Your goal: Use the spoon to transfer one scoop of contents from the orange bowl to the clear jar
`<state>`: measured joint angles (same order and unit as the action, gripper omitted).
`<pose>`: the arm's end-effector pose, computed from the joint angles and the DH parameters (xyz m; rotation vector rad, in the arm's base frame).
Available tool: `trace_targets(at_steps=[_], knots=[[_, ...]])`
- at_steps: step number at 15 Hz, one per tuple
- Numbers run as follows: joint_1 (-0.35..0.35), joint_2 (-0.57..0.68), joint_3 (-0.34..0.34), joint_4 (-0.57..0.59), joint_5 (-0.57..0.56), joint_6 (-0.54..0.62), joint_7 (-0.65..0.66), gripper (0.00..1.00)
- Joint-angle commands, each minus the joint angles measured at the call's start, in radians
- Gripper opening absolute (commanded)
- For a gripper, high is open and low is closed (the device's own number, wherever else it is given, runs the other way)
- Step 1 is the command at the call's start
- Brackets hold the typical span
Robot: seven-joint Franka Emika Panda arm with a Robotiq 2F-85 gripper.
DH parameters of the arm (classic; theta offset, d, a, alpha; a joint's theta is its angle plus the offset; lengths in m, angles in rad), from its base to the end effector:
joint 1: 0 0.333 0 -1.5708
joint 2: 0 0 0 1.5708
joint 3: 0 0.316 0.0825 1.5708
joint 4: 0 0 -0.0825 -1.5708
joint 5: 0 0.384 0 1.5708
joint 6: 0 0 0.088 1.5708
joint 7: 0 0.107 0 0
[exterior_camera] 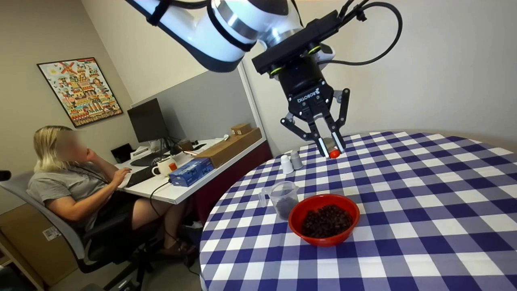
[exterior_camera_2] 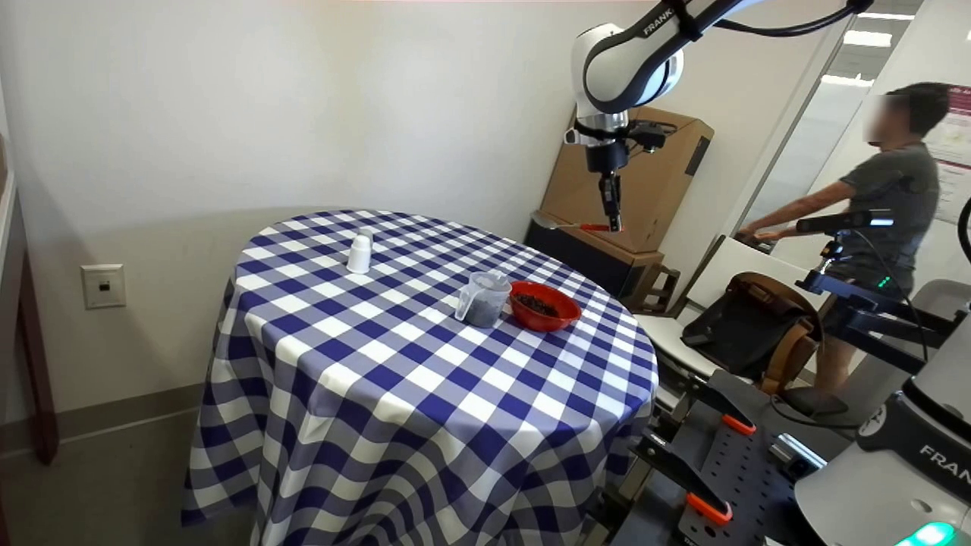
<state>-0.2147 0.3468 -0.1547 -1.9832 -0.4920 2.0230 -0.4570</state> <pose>0.5291 -0.2317 0.2778 2.7207 0.5187 -0.6540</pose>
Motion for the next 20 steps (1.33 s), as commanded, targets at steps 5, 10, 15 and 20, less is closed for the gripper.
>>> trace_targets(at_steps=[5,10,15,20], knots=[[0.083,-0.071,0.001,-0.244,-0.437,0.13,0.164,0.07],[0.114,-0.061,0.017,-0.347,-0.722,0.239,0.387,0.07],[0.116,-0.042,0.034,-0.368,-0.919,0.232,0.504,0.07],[0.1,-0.029,0.038,-0.365,-1.103,0.229,0.592,0.07]])
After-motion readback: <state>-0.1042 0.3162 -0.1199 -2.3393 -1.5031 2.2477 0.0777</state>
